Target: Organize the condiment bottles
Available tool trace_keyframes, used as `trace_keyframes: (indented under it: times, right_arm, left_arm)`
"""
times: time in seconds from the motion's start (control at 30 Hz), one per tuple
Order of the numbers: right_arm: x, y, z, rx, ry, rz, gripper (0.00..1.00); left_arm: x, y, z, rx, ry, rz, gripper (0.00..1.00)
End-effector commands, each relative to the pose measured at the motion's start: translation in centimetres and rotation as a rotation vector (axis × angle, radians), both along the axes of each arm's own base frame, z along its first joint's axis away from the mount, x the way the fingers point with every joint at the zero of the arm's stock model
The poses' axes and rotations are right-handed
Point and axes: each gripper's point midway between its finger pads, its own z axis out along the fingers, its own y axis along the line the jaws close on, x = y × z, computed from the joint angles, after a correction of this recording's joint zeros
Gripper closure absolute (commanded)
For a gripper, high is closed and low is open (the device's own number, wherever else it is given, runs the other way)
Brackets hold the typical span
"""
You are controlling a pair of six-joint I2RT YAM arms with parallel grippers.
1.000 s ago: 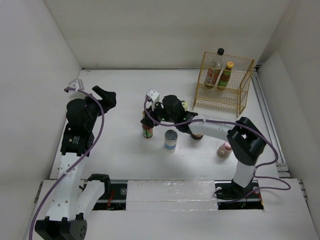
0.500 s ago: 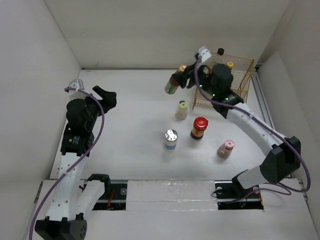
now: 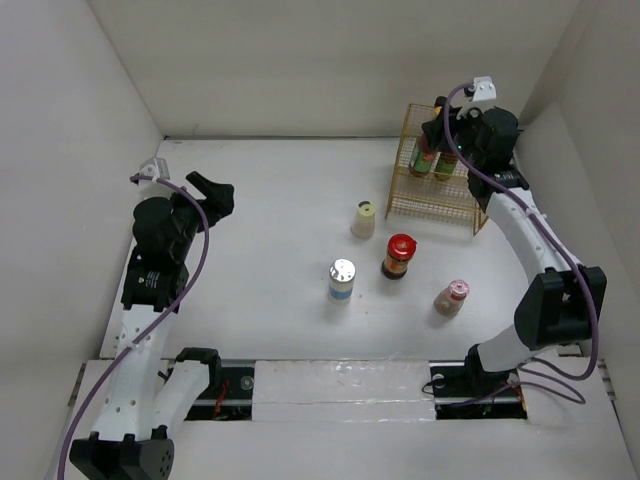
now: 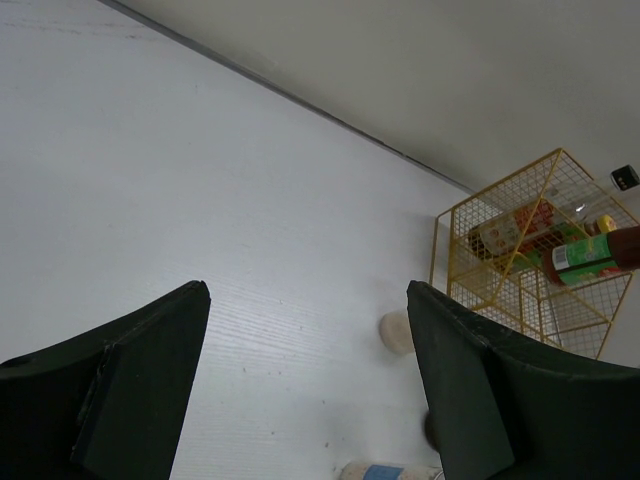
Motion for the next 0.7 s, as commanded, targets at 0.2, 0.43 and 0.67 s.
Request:
trace_keyframes:
  times: [0.2, 0.43, 0.67]
  right_arm:
    - [1.5, -2.6, 10.7, 0.037, -0.28, -0.053, 0.88]
    - [4.0, -2.8, 7.4, 0.034, -0.236, -0.072, 0.89]
    - [5.7, -1.3, 3.3, 0.031, -0.172, -0.062, 0.89]
  left_arm:
    - [0.7, -0.3, 0.9, 0.009, -0.038, -0.022, 0.24]
    - [0.7, -0.3, 0.9, 0.009, -0.038, -0.022, 0.24]
    - [0.7, -0.3, 0.9, 0.009, -0.038, -0.022, 0.24]
